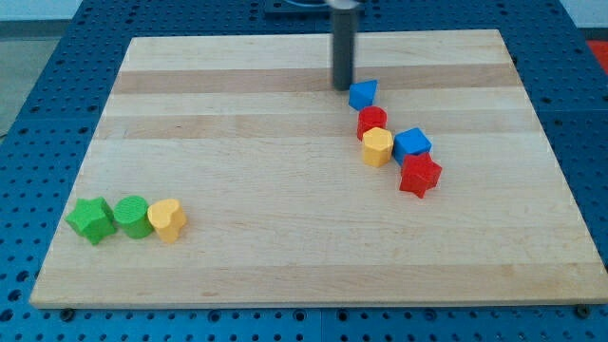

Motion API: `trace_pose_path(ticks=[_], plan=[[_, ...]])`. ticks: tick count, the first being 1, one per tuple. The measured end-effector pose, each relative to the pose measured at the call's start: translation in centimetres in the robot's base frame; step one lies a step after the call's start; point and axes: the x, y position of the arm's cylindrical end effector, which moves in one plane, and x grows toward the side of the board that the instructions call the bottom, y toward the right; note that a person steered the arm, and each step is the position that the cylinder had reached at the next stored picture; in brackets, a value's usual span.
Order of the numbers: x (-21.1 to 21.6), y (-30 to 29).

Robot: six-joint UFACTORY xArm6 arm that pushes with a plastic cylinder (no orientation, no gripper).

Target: Slightly move down the blue triangle

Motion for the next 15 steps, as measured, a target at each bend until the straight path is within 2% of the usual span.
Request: trace_pose_path(ticks=[1,2,3,6,12,13,14,15], plan=[[-0.6,3.1],[1.3,4.8],[2.6,3.3],[2.7,-0.5],[2.6,-1.8],[0.8,1.1],[0.8,-3.2],[4.7,-9.3]])
